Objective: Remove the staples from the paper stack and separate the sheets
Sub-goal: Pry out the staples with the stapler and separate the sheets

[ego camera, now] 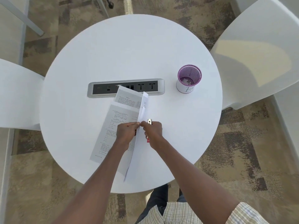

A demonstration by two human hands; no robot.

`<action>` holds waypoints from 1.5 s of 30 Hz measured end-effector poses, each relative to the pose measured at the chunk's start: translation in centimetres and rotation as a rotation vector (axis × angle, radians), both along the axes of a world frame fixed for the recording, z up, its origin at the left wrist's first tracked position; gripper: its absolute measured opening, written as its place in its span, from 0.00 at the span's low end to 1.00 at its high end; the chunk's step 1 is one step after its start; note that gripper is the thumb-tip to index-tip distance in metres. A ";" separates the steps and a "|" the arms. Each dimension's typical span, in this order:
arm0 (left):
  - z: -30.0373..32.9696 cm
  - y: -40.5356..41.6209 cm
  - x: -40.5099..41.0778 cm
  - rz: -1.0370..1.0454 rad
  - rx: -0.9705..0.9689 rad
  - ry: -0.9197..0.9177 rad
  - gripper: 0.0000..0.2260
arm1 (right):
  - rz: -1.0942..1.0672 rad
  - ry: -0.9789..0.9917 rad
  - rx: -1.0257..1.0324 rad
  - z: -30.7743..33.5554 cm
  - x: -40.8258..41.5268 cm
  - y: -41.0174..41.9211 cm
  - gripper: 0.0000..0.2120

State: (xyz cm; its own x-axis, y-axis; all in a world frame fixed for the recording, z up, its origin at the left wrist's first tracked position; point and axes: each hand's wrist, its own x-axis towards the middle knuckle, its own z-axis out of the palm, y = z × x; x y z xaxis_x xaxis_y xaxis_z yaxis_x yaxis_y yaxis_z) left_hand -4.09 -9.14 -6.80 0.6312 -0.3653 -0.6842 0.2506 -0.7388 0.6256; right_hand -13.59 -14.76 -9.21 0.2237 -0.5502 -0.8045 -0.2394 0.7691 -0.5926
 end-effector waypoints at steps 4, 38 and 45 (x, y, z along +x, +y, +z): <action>-0.1 0.2 0.1 -0.046 -0.003 -0.061 0.08 | 0.136 0.014 -0.047 -0.2 0.1 -0.4 0.12; -0.1 -1.0 -2.4 -0.223 0.108 -0.445 0.16 | 0.343 0.021 -0.253 -0.4 0.1 -1.2 0.14; 0.3 -1.8 -2.3 -0.009 0.149 -0.194 0.12 | 0.352 0.120 -0.575 -1.1 -0.2 -0.2 0.22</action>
